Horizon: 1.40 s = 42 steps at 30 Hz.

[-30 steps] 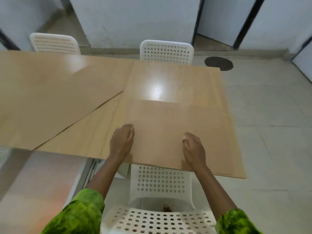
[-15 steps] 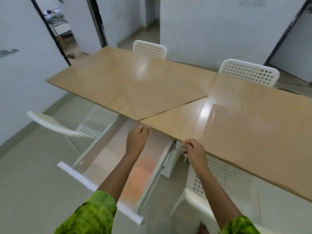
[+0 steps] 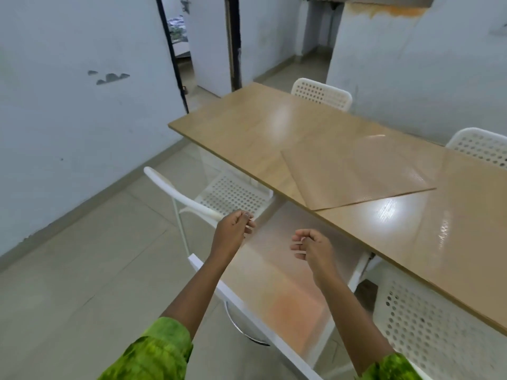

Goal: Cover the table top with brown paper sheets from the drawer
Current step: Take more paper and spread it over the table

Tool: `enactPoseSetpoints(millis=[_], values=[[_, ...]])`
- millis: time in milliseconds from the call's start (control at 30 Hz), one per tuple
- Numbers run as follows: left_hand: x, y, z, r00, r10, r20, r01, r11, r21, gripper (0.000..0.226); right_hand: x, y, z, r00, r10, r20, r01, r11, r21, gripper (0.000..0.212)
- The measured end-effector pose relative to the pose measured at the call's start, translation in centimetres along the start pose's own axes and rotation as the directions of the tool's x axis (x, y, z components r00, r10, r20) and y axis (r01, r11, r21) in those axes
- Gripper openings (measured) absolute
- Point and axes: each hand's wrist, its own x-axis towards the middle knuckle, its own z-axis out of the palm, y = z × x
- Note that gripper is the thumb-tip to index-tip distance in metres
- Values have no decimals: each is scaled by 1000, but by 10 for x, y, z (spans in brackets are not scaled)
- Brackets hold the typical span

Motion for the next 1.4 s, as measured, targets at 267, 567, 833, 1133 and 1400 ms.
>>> enactPoseSetpoints(millis=[267,567,833,1133,1400], values=[[63,-10,-52,1000,-28,10,28,999,-27,23,40,-20,65,1000,12,-5,-12,1000,0,28],[163,-30,-110,962,22,273,-35,999,41,25,80,-29,158,972,14,-235,-17,1000,-10,30],[220,-8,-136,853,43,520,-59,998,16,24,98,-54,186,875,18,-483,1,999,39,27],[274,11,-93,738,43,674,-100,994,46,21,129,-62,164,785,8,-619,18,999,37,20],[317,30,-17,634,-37,773,-59,994,96,19,189,-75,91,802,-37,-596,-334,800,-499,35]])
